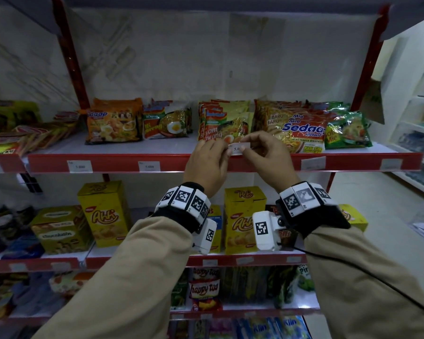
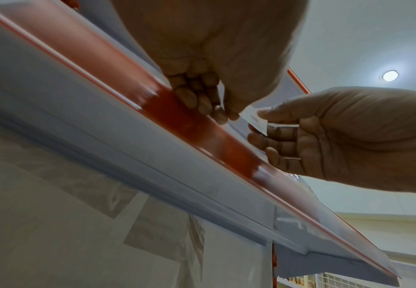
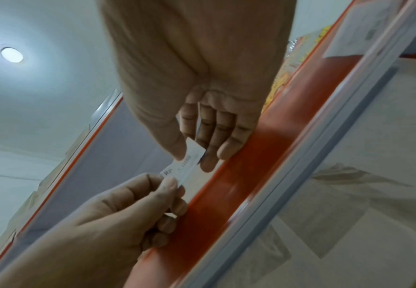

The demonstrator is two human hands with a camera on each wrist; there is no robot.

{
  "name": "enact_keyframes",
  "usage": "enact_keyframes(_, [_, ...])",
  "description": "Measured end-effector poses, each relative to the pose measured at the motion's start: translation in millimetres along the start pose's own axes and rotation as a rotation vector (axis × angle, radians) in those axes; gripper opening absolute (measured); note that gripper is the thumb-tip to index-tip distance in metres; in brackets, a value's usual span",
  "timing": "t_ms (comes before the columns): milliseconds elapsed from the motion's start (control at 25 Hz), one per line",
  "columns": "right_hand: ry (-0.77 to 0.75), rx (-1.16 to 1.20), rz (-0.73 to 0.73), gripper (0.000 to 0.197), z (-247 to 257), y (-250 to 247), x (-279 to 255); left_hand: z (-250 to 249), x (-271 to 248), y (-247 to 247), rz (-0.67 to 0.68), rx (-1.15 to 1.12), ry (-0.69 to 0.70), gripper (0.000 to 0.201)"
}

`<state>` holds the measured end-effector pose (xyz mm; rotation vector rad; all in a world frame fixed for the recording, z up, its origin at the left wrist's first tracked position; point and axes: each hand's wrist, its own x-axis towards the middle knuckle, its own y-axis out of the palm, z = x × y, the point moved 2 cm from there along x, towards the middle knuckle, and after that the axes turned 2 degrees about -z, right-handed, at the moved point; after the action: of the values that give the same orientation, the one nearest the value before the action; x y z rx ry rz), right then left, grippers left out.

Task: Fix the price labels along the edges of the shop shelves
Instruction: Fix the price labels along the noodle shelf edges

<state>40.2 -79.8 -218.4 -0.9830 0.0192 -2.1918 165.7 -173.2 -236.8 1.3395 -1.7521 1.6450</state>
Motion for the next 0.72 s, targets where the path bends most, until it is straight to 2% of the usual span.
enact_keyframes(120, [-0.059,-0.132,0.005,0.006,-2.9,-7.2,5.7,-1.5,0.1,-3.1,0.030,0.013,0.008,0.020])
enact_keyframes(280, [-0.080,-0.202,-0.047,0.006,-5.3,-12.5,12.0,2.6,0.6,-13.0,0.120,0.127,0.071,0.018])
enact_keyframes(400, [-0.121,-0.226,-0.017,0.005,-4.4,-5.0,10.2,5.1,0.7,-19.5,0.132,0.169,0.058,0.016])
enact_keyframes(600, [-0.181,-0.288,0.066,0.006,-7.7,3.4,1.5,7.1,-2.1,-23.2,0.100,-0.066,-0.091,0.022])
enact_keyframes(720, [-0.187,-0.275,0.097,0.007,-8.1,2.3,0.9,6.8,-1.1,-22.8,0.162,-0.077,-0.073,0.028])
